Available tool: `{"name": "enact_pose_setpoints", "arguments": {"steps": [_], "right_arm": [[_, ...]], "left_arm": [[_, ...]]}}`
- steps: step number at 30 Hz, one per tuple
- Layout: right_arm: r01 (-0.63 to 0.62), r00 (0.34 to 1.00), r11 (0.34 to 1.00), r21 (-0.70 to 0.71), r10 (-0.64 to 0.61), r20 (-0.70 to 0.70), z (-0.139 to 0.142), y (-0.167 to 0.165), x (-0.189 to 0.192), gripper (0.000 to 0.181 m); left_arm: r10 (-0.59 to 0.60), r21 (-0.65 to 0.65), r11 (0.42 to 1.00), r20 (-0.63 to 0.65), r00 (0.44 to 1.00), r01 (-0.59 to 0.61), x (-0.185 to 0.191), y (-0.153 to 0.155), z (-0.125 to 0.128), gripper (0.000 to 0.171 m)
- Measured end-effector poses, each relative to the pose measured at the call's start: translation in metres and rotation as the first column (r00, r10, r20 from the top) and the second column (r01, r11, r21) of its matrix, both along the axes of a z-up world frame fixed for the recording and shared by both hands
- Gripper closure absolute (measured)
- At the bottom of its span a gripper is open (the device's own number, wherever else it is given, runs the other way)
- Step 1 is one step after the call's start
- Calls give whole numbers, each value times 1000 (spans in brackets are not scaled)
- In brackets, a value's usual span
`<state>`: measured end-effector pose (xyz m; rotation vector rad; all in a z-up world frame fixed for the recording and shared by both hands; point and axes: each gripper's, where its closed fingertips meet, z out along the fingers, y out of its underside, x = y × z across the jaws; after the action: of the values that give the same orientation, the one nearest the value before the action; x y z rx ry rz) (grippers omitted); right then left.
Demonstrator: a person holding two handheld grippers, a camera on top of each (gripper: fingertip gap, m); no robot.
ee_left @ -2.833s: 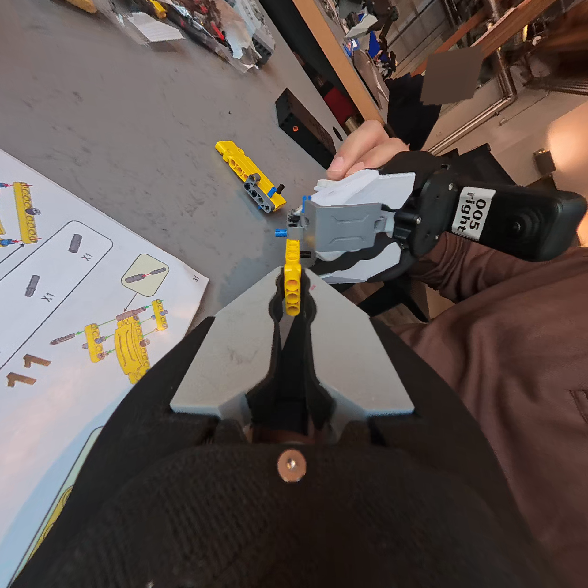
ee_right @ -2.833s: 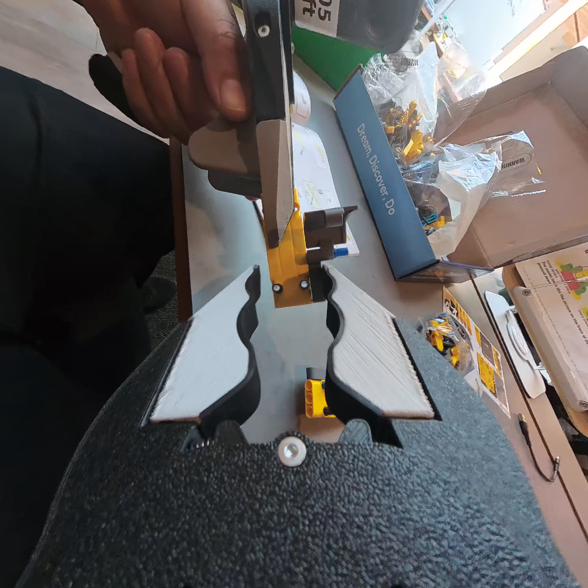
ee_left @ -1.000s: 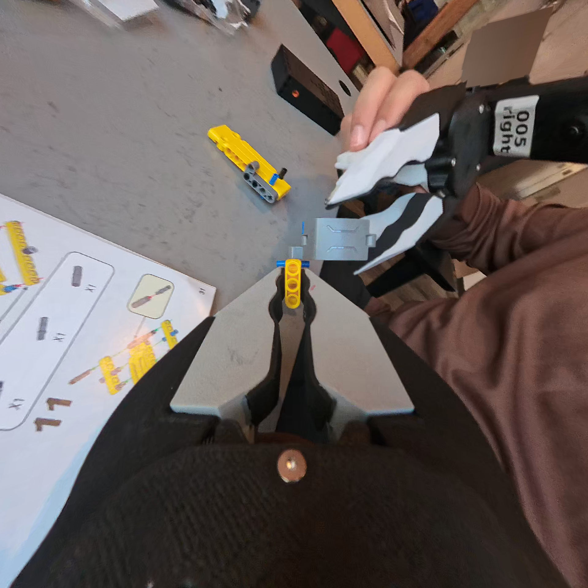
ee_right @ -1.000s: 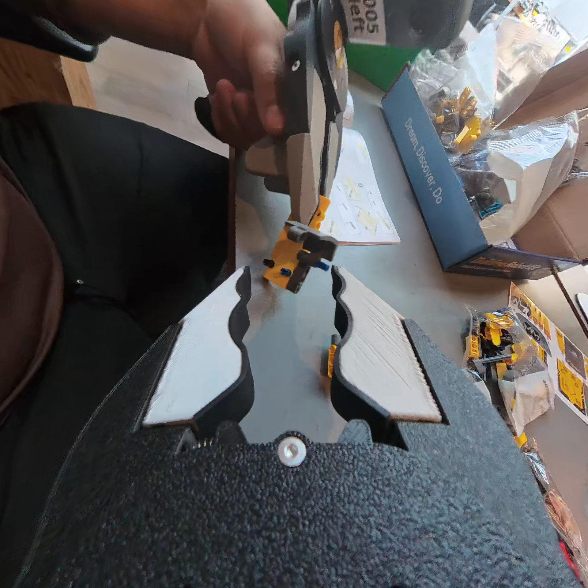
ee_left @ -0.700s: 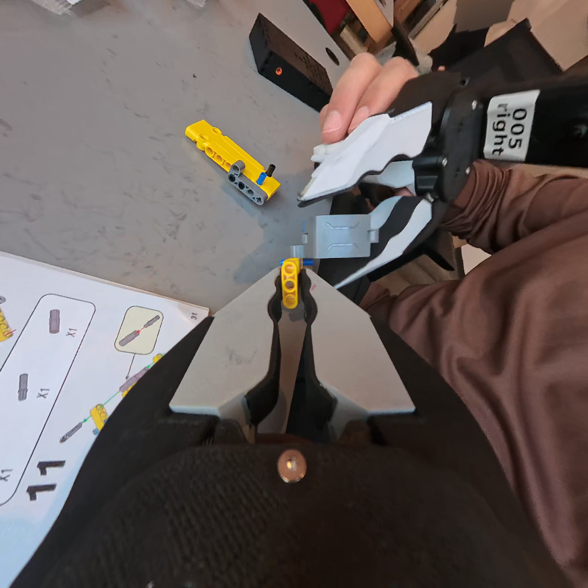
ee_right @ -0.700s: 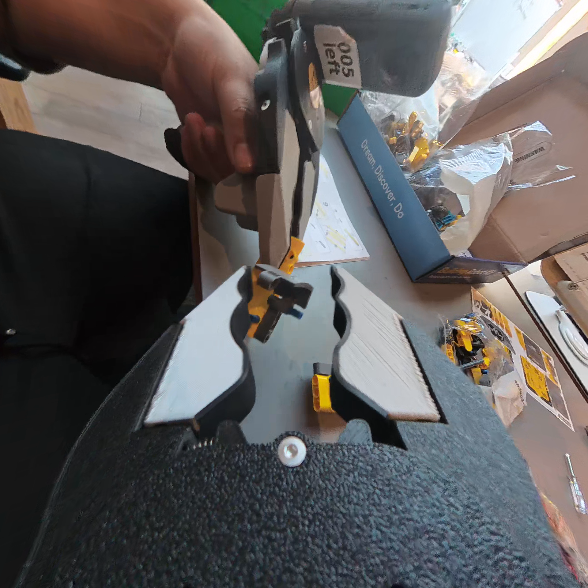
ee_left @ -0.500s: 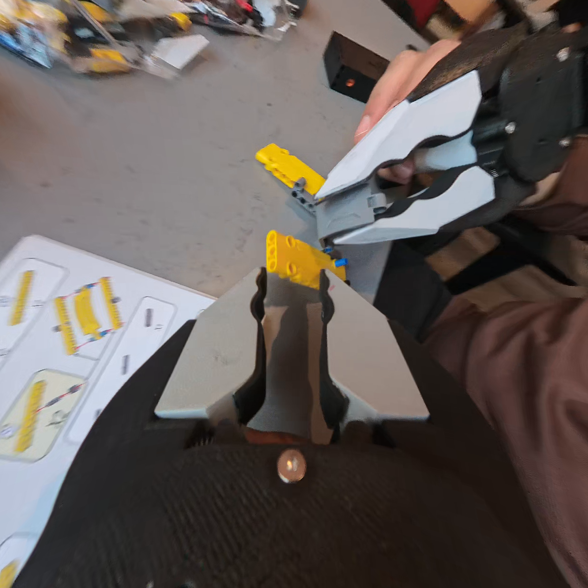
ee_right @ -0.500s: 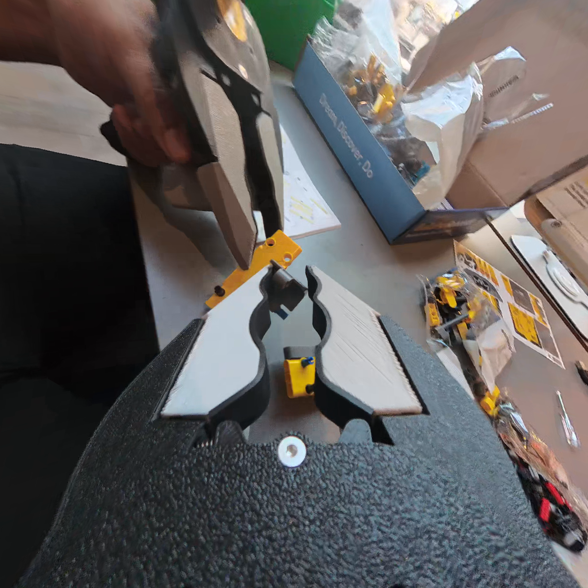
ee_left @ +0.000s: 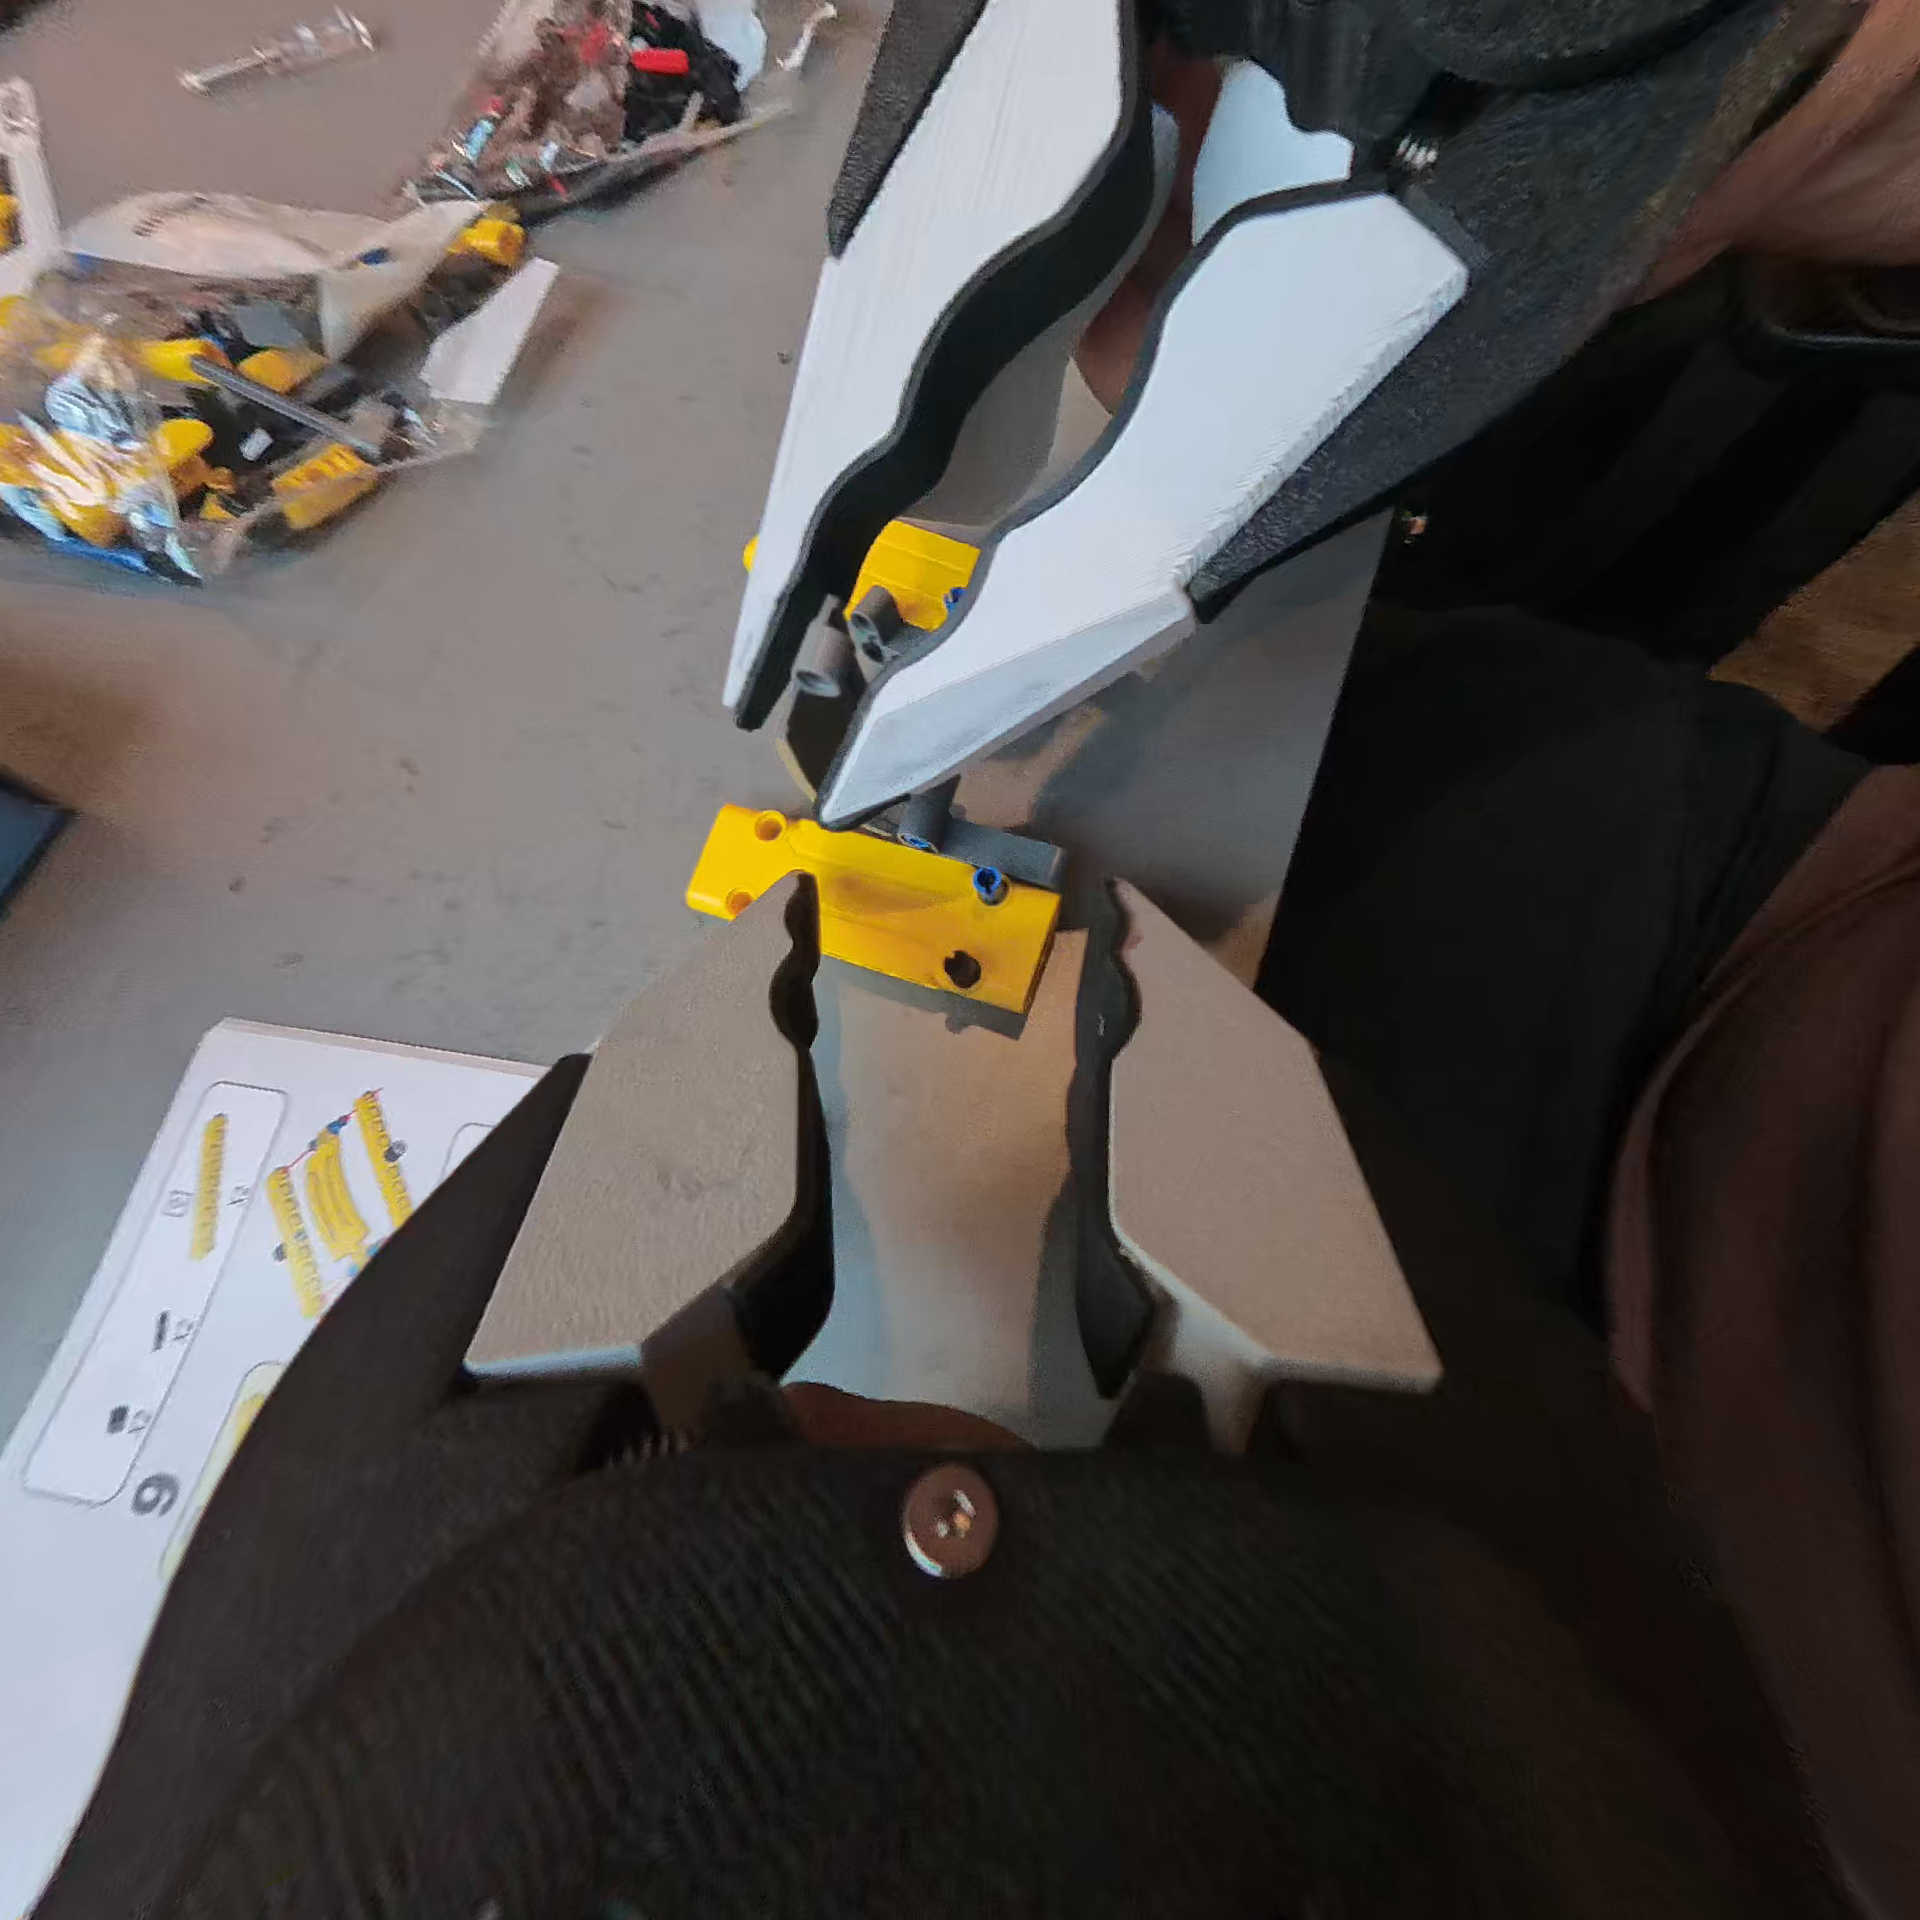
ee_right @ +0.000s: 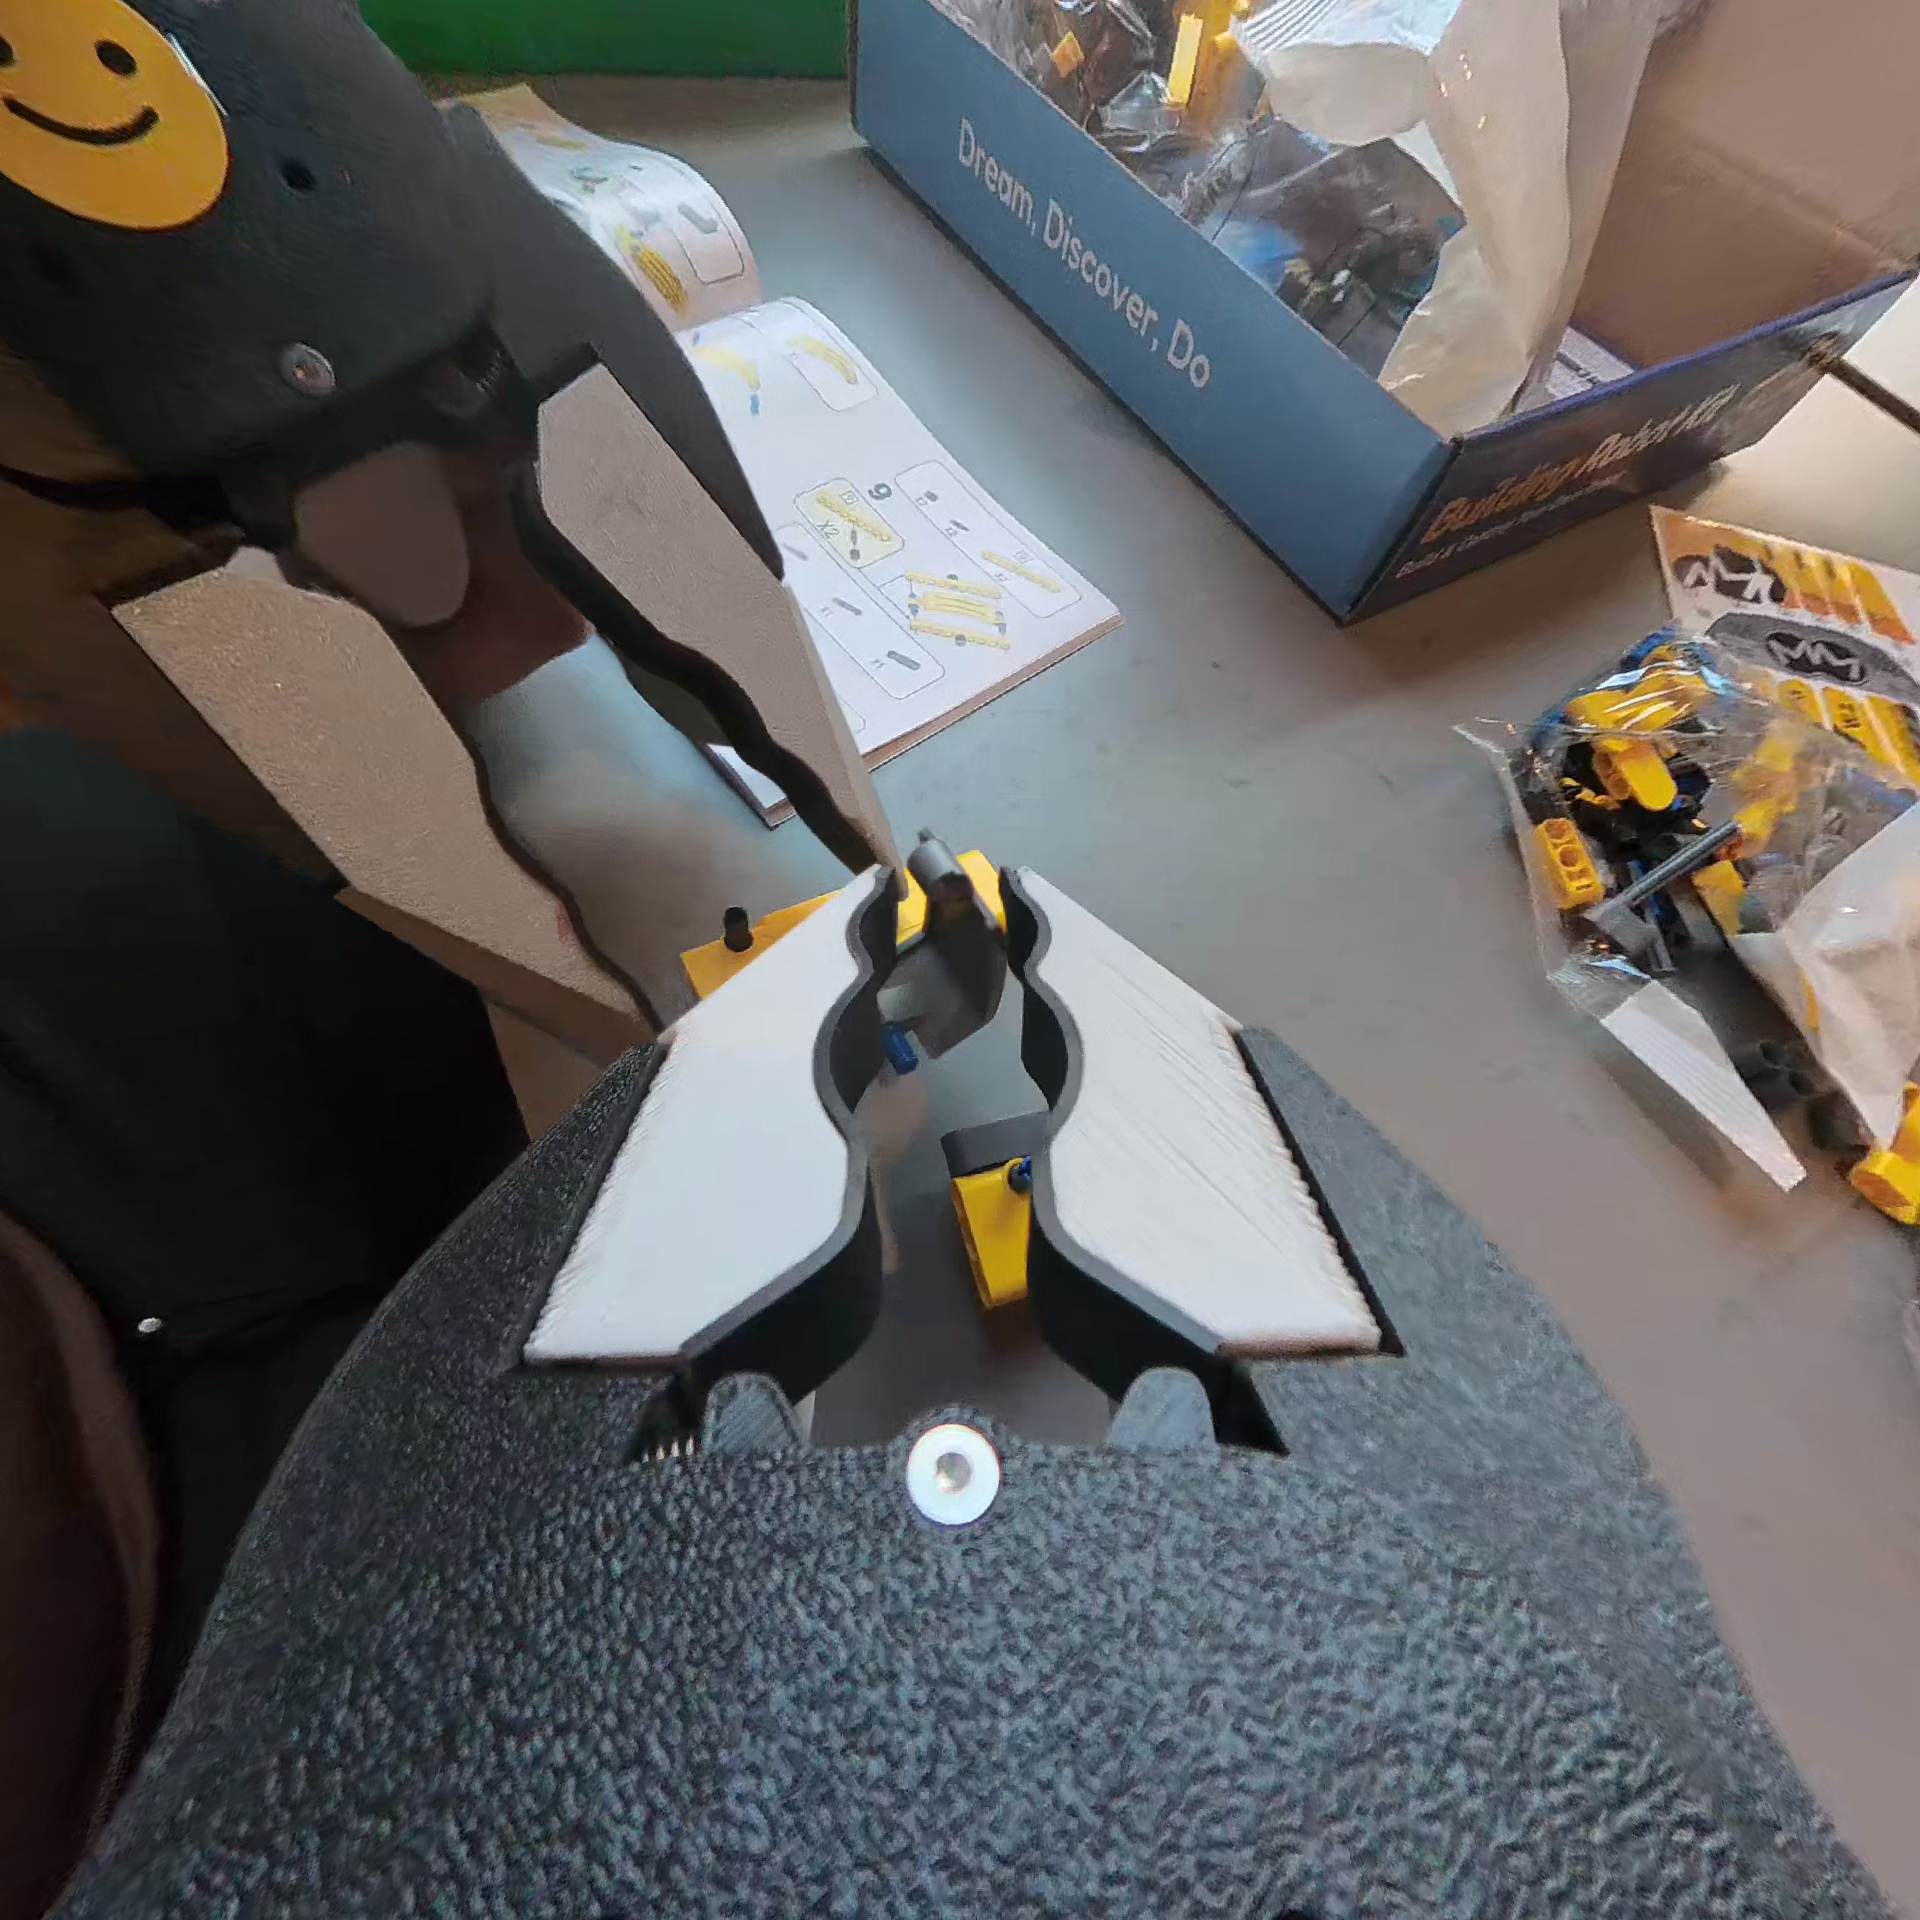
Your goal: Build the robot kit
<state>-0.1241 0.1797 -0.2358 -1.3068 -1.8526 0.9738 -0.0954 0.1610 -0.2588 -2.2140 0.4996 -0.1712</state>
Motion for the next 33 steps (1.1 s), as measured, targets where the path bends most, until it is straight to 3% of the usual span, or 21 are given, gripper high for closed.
{"name": "enact_pose_setpoints", "arguments": {"steps": [2,6,13,17,20,24,33], "right_arm": [[-22,1000,999,-43,22,5,1,-3,2,153],[-73,997,995,-62,74,22,1,-4,15,139],[-48,998,992,119,44,39,5,40,42,133],[-97,994,978,186,88,57,-3,39,43,140],[-139,989,970,199,126,77,-10,36,45,135],[-183,983,961,208,174,59,-9,32,48,137],[-220,975,950,224,204,91,-19,30,42,140]], "left_arm": [[-7,-22,1000,6,1000,7,1,-2,-3,117],[19,-25,1000,-14,1000,-19,-7,-2,-5,125],[-22,-39,999,-53,998,20,-4,-8,-9,122],[-23,-26,999,-39,999,22,-5,-8,-6,128],[-12,-7,1000,-52,999,12,-9,-9,-1,125],[-68,64,995,-40,997,70,0,-5,14,119],[-262,-42,964,-3,965,262,12,21,12,112]]}}
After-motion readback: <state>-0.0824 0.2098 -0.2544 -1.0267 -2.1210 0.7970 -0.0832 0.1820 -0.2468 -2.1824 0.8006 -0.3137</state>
